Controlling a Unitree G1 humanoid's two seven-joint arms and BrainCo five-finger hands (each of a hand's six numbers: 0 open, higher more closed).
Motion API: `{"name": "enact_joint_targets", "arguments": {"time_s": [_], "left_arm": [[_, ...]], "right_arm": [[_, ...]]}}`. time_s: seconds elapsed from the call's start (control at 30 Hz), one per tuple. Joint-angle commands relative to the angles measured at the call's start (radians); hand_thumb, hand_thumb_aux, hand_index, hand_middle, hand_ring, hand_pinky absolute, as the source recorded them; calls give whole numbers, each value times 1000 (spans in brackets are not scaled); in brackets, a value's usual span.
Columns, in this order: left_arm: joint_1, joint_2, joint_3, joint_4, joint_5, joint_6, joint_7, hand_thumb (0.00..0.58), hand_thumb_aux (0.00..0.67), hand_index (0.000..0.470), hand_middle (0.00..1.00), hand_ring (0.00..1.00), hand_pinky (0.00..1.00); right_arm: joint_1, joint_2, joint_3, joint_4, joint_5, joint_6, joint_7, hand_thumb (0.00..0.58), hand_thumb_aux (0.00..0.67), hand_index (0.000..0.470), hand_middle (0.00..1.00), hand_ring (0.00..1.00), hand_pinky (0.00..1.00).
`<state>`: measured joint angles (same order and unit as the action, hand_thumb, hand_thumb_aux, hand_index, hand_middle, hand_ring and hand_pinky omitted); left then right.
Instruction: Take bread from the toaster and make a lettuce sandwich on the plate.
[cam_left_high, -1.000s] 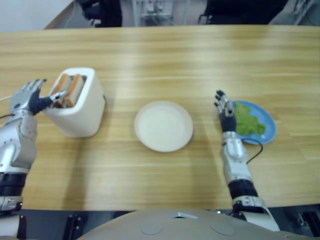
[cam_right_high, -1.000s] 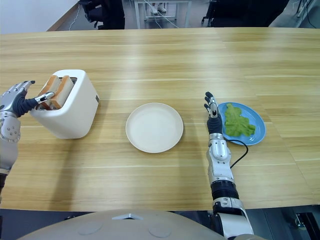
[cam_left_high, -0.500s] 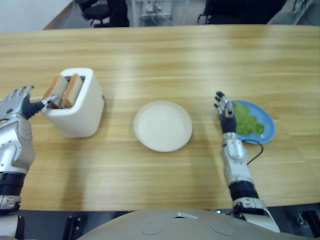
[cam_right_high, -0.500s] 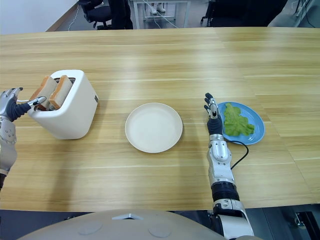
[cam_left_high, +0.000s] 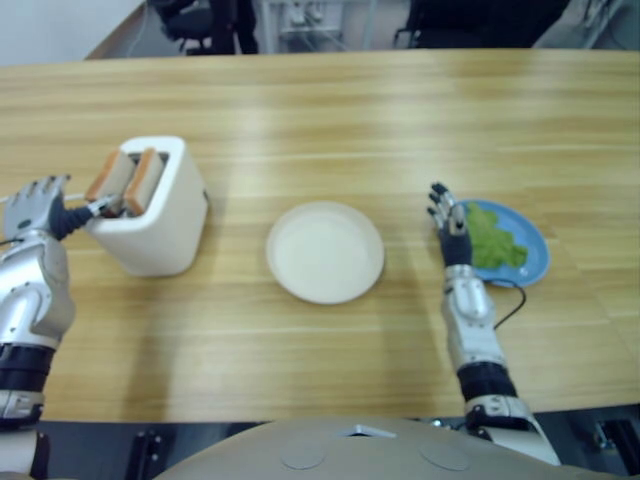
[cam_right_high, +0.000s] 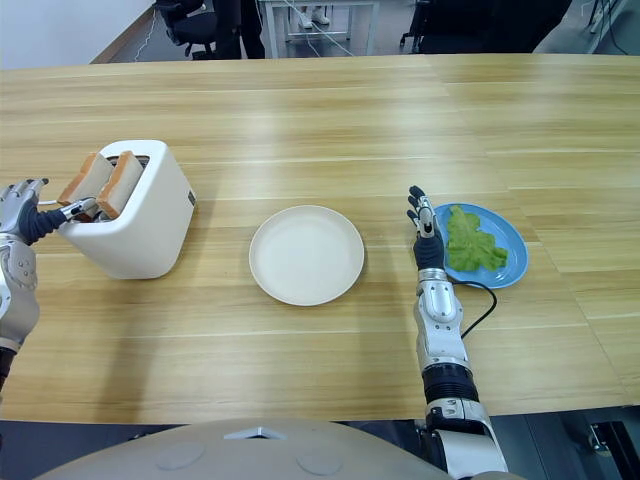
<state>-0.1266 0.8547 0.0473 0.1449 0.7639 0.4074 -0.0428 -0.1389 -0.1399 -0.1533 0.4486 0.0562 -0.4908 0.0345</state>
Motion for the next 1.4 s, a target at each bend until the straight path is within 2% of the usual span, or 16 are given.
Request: {"name": "enact_joint_targets", "arguments": {"time_s": [0.03, 0.07, 0.1, 0.13, 0.17, 0.2, 0.23, 0.73, 1.07, 1.13, 1.23, 1.4], "left_arm": [[-5, -19, -31, -11, 18, 3, 10, 0, 0, 0, 0, 0, 0], [-4, -22, -31, -13, 16, 2, 12, 0, 0, 0, 0, 0, 0], [-4, -28, -30, -18, 13, 1, 15, 360, 257, 177, 0, 0, 0], [-6, -33, -26, -23, 10, 0, 24, 360, 257, 177, 0, 0, 0], [-8, -35, -23, -27, 9, 0, 30, 512, 441, 303, 0, 0, 0], [-10, -40, -15, -35, 7, -2, 45, 512, 441, 303, 0, 0, 0], [-11, -43, -10, -40, 5, -3, 55, 580, 670, 460, 1000, 1000, 1000], [-16, -71, 31, -136, 5, -57, 203, 580, 670, 460, 1000, 1000, 1000], [12, -132, 240, -434, -8, -202, 441, 580, 670, 460, 1000, 1000, 1000], [20, -145, 284, -507, -10, -261, 492, 580, 670, 460, 1000, 1000, 1000], [48, -163, 313, -630, -16, -416, 584, 580, 670, 460, 1000, 1000, 1000], [41, -211, 252, -628, -76, -575, 566, 580, 670, 460, 1000, 1000, 1000]], "right_arm": [[3, 2, 5, -8, -7, 17, 1, 0, 0, 0, 0, 0, 0], [3, 2, 6, -7, -8, 17, 2, 0, 0, 0, 0, 0, 0], [4, 1, 5, -6, -8, 18, 2, 0, 0, 0, 0, 0, 0], [5, 0, 5, -5, -8, 18, 2, 0, 0, 0, 0, 0, 0], [6, 0, 4, -5, -8, 18, 3, 0, 0, 0, 0, 0, 0], [6, -1, 3, -2, -8, 18, 3, 0, 0, 0, 0, 0, 0], [6, -2, 3, -1, -8, 18, 3, 0, 0, 0, 0, 0, 0], [15, 8, 11, 3, -22, 23, 4, 0, 0, 0, 0, 0, 0], [16, 14, 24, 14, -32, 32, 9, 0, 0, 0, 0, 0, 0], [16, 15, 25, 15, -33, 32, 10, 0, 0, 0, 0, 0, 0], [17, 16, 29, 8, -30, 30, 8, 0, 0, 0, 0, 0, 0], [10, 13, 30, 13, -27, 28, 5, 0, 0, 0, 0, 0, 0]]}}
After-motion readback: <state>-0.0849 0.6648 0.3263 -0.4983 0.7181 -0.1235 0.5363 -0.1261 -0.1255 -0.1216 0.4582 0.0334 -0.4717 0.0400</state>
